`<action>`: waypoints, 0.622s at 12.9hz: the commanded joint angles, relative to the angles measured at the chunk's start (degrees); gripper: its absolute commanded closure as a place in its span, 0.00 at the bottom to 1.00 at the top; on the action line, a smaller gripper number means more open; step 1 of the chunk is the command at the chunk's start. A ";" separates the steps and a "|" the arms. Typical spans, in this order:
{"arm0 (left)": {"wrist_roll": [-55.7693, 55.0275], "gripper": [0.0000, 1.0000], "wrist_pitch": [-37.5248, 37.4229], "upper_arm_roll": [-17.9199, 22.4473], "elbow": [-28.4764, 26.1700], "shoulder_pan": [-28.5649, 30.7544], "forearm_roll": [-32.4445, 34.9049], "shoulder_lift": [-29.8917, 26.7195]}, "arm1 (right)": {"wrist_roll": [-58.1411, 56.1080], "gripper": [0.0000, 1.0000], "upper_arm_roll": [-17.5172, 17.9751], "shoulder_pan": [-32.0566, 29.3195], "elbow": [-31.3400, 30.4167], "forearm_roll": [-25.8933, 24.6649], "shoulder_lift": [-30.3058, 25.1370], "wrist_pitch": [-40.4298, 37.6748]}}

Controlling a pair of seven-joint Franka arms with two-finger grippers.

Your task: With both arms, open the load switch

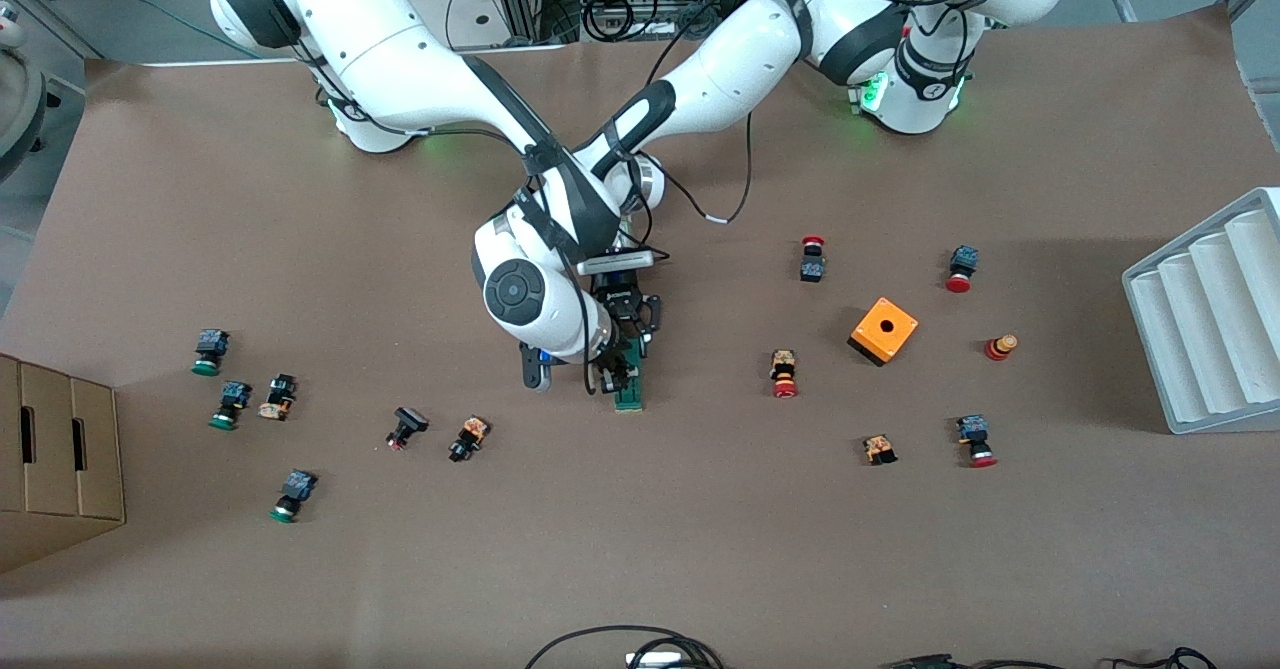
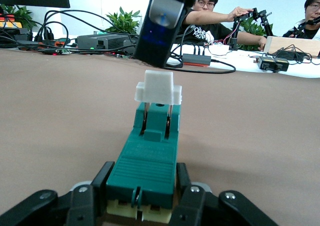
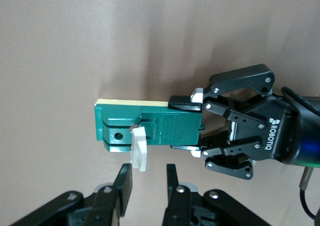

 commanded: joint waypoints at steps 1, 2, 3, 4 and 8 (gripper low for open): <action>0.13 0.44 1.28 -1.00 1.31 1.08 1.00 1.73 | 0.68 0.67 0.23 -0.23 1.74 -1.37 1.89 0.62; 0.22 0.44 1.28 -1.35 1.31 1.08 1.00 1.73 | 0.85 0.69 0.23 -0.06 1.74 -1.37 2.24 0.71; 0.31 0.44 1.28 -1.44 1.31 1.08 1.00 1.73 | 0.86 0.72 0.23 0.21 1.65 -1.46 2.42 1.15; 0.31 0.44 1.28 -1.44 1.31 1.17 1.00 1.64 | 0.86 0.73 0.23 0.30 1.57 -1.46 2.34 1.15; 0.40 0.44 1.37 -1.53 1.31 1.17 1.00 1.64 | 0.77 0.79 0.23 0.56 1.13 -1.37 1.81 1.15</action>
